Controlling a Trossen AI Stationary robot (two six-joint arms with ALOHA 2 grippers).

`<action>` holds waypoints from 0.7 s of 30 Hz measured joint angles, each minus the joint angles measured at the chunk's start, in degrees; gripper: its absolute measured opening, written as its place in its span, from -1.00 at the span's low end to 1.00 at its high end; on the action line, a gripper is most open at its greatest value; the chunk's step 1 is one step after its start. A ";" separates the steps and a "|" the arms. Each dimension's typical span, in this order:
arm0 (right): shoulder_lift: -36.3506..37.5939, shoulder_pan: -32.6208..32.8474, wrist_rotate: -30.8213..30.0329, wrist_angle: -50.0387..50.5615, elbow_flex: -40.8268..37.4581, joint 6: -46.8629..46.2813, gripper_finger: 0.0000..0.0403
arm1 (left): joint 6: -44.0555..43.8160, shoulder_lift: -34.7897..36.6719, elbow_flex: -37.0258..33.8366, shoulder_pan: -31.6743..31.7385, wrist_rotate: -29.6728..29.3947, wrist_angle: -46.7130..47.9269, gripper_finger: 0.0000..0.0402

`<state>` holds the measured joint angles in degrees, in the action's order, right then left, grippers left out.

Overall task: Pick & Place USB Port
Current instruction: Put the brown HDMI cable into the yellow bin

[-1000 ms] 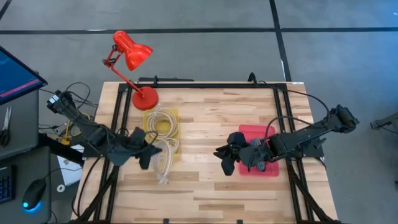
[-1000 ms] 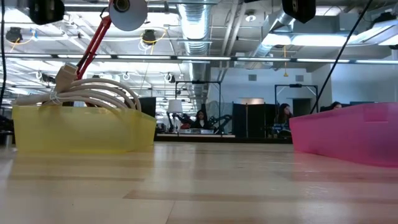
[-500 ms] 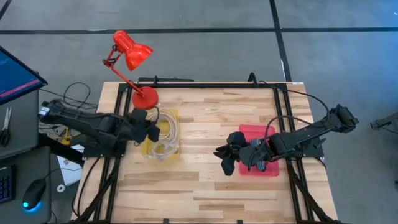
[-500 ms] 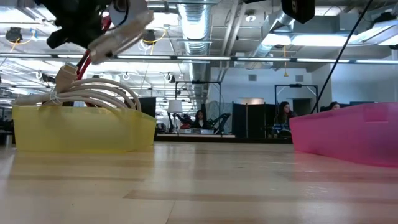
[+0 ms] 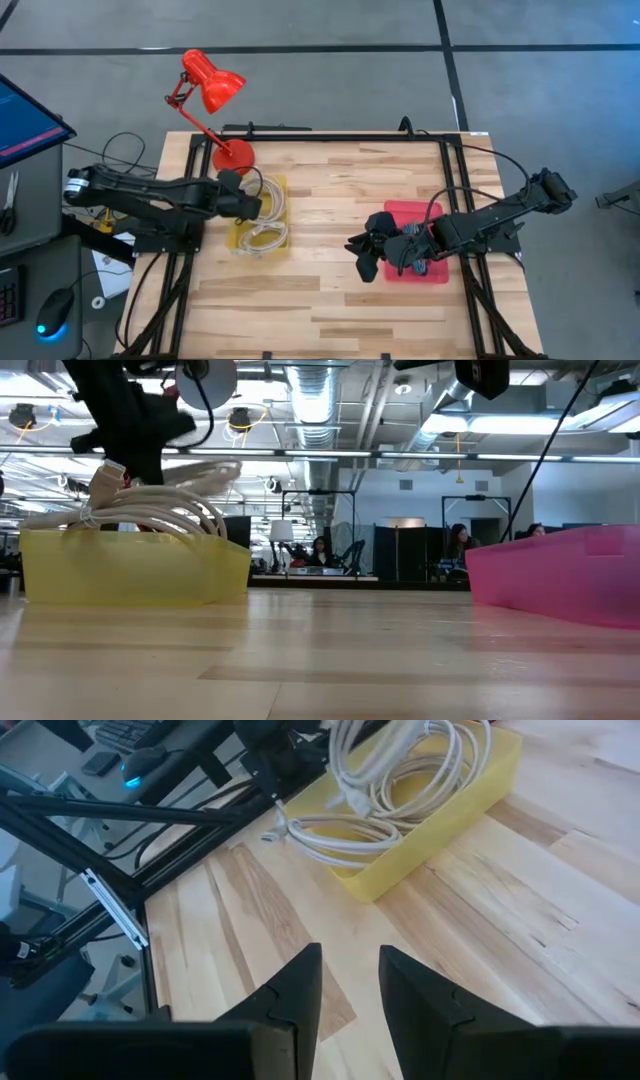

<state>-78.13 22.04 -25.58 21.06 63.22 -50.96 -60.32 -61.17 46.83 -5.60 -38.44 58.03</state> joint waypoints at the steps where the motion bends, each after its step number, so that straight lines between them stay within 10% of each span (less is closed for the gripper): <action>1: 0.00 0.00 0.00 -0.02 0.00 -0.04 -0.53 | 0.05 -0.87 -0.48 0.43 0.01 0.05 -0.92; 12: 0.00 0.04 0.01 -0.07 0.00 -0.07 -0.53 | -5.23 -3.58 -11.26 1.94 6.10 -3.81 -0.91; 21: 0.00 0.04 0.02 -0.09 0.00 -0.03 -0.53 | -6.11 -3.00 -12.05 1.92 6.18 -4.83 -0.52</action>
<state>-78.13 22.09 -25.56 20.97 63.22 -50.99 -66.43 -64.17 34.79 -3.68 -32.26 53.20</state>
